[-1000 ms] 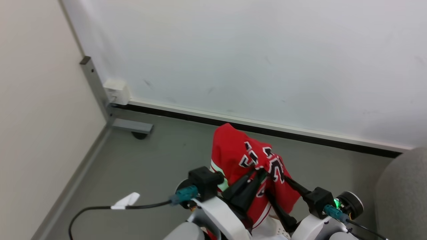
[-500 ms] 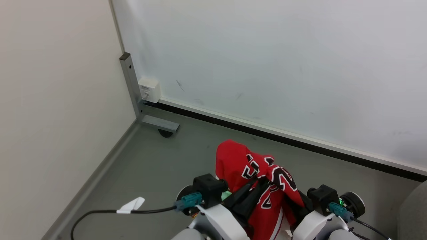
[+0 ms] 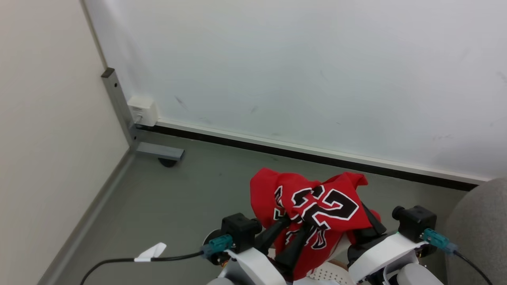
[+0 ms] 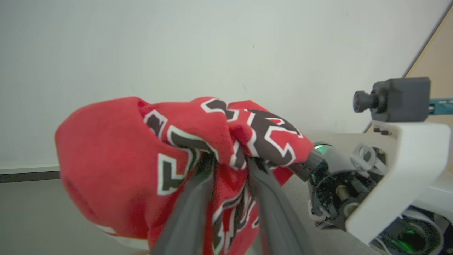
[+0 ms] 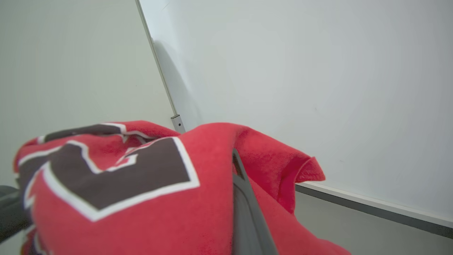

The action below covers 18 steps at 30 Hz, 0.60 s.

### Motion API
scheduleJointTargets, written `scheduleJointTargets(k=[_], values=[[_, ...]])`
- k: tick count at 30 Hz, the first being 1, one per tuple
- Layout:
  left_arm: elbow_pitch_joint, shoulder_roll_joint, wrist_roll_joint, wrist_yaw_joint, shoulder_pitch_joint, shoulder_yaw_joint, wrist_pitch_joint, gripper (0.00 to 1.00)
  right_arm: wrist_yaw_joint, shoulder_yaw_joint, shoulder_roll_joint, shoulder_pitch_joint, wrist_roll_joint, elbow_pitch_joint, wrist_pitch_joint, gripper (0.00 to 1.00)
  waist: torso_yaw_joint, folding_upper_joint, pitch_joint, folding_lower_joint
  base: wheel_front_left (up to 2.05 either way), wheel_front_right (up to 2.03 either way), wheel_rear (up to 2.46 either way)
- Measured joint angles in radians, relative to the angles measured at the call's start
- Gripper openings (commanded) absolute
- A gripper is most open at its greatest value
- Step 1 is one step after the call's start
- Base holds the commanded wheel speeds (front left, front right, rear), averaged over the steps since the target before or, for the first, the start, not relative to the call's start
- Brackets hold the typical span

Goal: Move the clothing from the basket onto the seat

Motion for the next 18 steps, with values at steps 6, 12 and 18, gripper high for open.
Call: scheduleJointTargets(k=[6,12,18], values=[[0.021,-0.006,-0.006,-0.003,0.007,-0.005,-0.035,1.0,0.0,-0.114,-0.017,0.006,0.059,-0.114,0.0,0.0,-0.076,0.0,0.014,0.0,0.0,0.0,0.0],[0.055,-0.007,0.01,-0.022,0.008,-0.025,-0.069,1.0,0.0,-0.217,-0.017,0.014,0.043,-0.189,-0.002,0.0,-0.179,0.0,0.036,0.0,0.0,0.0,0.0],[0.053,-0.011,0.05,-0.031,-0.013,-0.033,-0.09,1.0,0.0,-0.278,-0.03,0.027,0.031,-0.23,-0.002,0.0,-0.302,0.0,0.061,0.0,0.0,0.0,0.0]])
